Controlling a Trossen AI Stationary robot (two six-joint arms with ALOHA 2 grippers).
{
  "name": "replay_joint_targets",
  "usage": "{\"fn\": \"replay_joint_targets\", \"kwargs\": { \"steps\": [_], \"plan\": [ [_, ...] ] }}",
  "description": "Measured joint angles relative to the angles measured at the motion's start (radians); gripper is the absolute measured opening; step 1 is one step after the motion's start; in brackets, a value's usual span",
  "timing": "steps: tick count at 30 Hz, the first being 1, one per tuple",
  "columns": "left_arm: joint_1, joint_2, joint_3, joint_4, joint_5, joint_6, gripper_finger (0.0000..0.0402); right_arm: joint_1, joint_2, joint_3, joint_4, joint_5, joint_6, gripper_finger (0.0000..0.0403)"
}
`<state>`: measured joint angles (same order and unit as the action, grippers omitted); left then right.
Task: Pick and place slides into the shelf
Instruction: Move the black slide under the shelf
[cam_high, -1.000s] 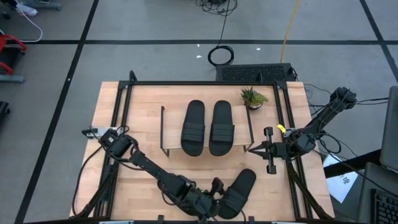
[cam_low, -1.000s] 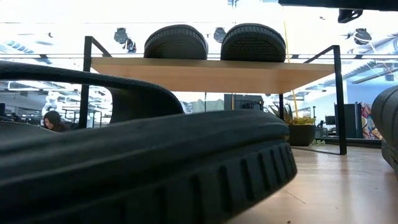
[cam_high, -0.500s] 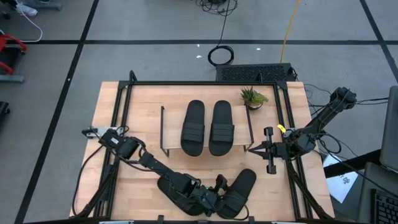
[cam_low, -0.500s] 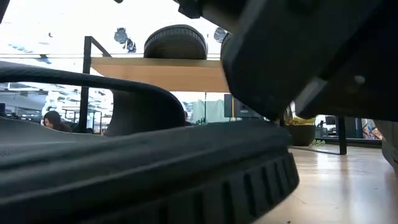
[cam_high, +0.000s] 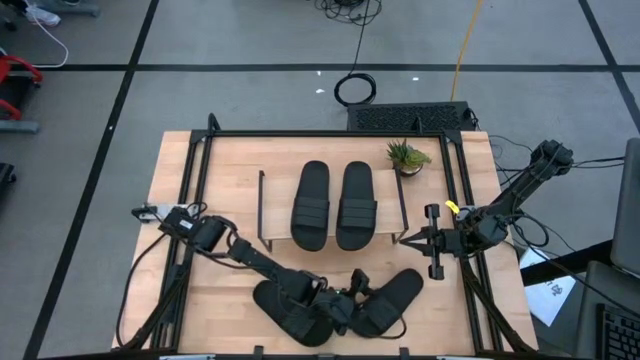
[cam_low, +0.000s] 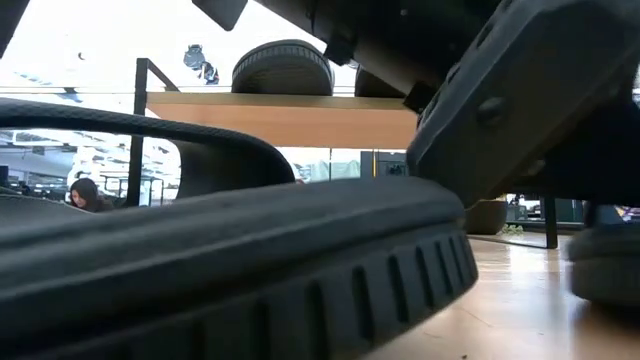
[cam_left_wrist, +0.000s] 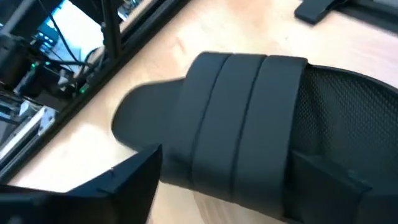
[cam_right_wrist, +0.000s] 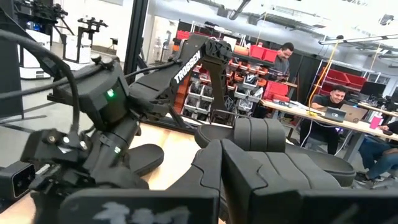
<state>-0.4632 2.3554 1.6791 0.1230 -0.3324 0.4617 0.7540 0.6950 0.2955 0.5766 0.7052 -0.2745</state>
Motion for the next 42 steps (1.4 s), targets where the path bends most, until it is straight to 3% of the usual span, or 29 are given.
{"fn": "replay_joint_targets", "kwargs": {
  "steps": [3,8,10,13,18,29,34,36,42],
  "plan": [
    [0.004,0.0,0.0,-0.018,0.012,-0.007,0.0233,0.0,0.0,0.0,0.0,0.0,0.0,0.0],
    [-0.005,-0.002,0.0,-0.017,0.015,-0.011,0.006,0.0,0.0,0.0,0.0,0.0,0.0,0.0],
    [-0.01,-0.002,0.0,-0.017,0.01,-0.003,0.0019,0.0,0.0,0.0,0.0,0.0,0.0,0.0],
    [-0.019,-0.002,0.0,-0.017,-0.015,-0.001,0.0015,0.0,0.0,0.0,-0.001,0.0,0.0,0.0],
    [-0.064,-0.01,0.0,-0.027,-0.213,0.003,0.0004,0.0,0.0,0.0,-0.001,0.0,0.0,0.0],
    [-0.192,-0.131,-0.002,-0.091,-0.549,-0.147,0.0001,0.0,0.001,0.0,-0.005,-0.002,0.004,0.0],
    [-0.221,-0.15,0.0,-0.106,-0.785,-0.209,0.0,0.0,0.001,0.0,-0.005,-0.002,0.022,0.0],
    [-0.224,-0.148,0.0,-0.133,-0.804,-0.231,0.0,0.0,0.001,0.0,-0.005,-0.002,0.025,0.0],
    [-0.218,-0.148,0.0,-0.237,-0.739,-0.4,0.0,0.0,0.001,0.0,-0.005,-0.002,0.026,0.0]
  ]
}}
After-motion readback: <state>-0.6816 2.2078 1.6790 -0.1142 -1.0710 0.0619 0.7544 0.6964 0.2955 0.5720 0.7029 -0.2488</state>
